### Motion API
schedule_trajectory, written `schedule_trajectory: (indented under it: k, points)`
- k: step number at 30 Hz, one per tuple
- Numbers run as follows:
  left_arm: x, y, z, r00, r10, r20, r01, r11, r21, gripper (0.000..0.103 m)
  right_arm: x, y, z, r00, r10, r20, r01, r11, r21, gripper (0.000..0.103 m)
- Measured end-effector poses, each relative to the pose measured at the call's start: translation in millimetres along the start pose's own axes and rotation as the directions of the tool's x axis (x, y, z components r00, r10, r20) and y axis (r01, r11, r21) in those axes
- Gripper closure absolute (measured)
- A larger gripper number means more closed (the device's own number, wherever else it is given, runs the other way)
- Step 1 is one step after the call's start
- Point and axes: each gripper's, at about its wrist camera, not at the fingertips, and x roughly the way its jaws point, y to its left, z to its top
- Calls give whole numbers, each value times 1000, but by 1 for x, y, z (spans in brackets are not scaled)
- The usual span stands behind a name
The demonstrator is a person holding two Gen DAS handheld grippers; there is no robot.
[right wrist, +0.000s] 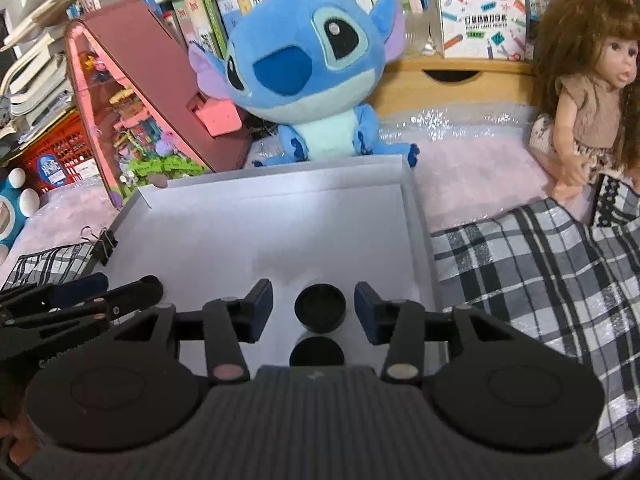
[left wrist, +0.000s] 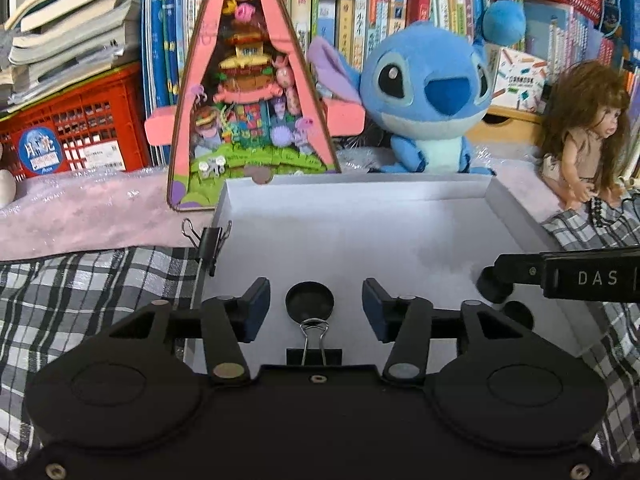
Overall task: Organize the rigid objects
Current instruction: 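Lower the pucks into the box and open both tools, then withdraw both tools from the box toward the remaining objects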
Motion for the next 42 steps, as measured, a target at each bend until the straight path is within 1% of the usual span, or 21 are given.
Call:
schedule_trajectory:
  k: [2,7,8,14,18,23,28,30,34,42]
  points:
    - [-9,0,-1,1000,-6,9,6,1000,-4,48,-7,1,-2,1000,4,15,-3,1000,-9,37]
    - [-37,4,-12,998,-33,45,35,999,-34,42,-27,3,-9,998,23,53,-21,999,-39,31]
    - [-41,5,-15,998,-36,47,38,999,-39,39,-32,3,-11,998,28,63,-25,999,-47,30]
    - [-67,7,-39,997,-36,68,39,998,-45,33,-58,10,-29,993,57,107,-45,993,-109,24]
    - [-82,8,-59,996,-47,75,50,998,-45,32,-73,15,-45,989,79,127,-60,987,-152,21]
    - [-98,9,-79,996,-55,64,58,997,-49,31,-89,20,-65,985,98,144,-71,981,-180,19]
    - [-117,4,-99,993,-48,105,49,999,-13,30,-104,26,-86,978,89,188,-45,973,-226,16]
    - [-123,2,-107,992,-48,112,48,999,4,29,-109,28,-94,976,95,198,-46,971,-236,16]
    - [-133,0,-121,992,-59,115,58,998,7,26,-119,31,-110,970,108,215,-53,967,-249,15]
    - [-149,3,-143,990,-49,130,50,999,-1,26,-130,36,-141,967,124,222,-60,960,-273,14]
